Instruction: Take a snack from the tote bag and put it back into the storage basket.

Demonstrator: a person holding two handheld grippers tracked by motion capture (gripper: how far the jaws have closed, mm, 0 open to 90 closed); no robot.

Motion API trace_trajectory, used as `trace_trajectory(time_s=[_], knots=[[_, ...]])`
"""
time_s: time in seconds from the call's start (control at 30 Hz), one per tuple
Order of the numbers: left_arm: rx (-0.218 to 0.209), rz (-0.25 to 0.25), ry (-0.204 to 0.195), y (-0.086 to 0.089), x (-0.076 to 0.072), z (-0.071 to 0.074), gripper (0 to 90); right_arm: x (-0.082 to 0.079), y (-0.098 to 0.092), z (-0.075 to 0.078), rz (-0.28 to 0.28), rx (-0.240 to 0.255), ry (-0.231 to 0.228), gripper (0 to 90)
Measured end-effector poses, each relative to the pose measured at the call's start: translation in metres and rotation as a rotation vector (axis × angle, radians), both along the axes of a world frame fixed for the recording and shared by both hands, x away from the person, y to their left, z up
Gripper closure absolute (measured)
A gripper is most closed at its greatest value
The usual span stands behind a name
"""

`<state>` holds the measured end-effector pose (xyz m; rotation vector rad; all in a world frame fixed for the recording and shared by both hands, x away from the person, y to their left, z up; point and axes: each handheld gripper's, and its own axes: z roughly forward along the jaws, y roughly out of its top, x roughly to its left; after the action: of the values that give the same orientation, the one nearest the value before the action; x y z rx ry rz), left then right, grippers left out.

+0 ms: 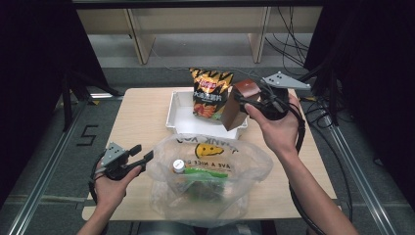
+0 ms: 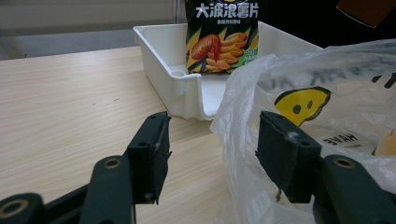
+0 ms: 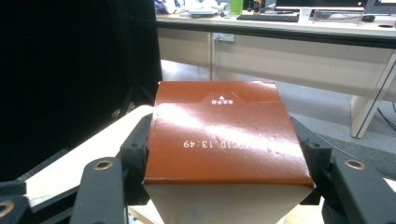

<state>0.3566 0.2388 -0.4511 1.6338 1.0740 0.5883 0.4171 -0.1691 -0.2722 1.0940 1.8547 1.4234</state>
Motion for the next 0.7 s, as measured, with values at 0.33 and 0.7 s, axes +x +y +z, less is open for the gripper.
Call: trace_trajectory(time_s=[0.33,0.7], knots=[[-0.002,-0.005,-0.001,-0.001,-0.001,0.0,43.7,0.015,0.004,-0.006,-0.019,-0.004,0.006,39.3],[-0.003,-0.006,-0.002,0.0,-0.001,0.0,43.7,0.039,0.005,-0.018,-0.053,-0.024,0.011,39.2]])
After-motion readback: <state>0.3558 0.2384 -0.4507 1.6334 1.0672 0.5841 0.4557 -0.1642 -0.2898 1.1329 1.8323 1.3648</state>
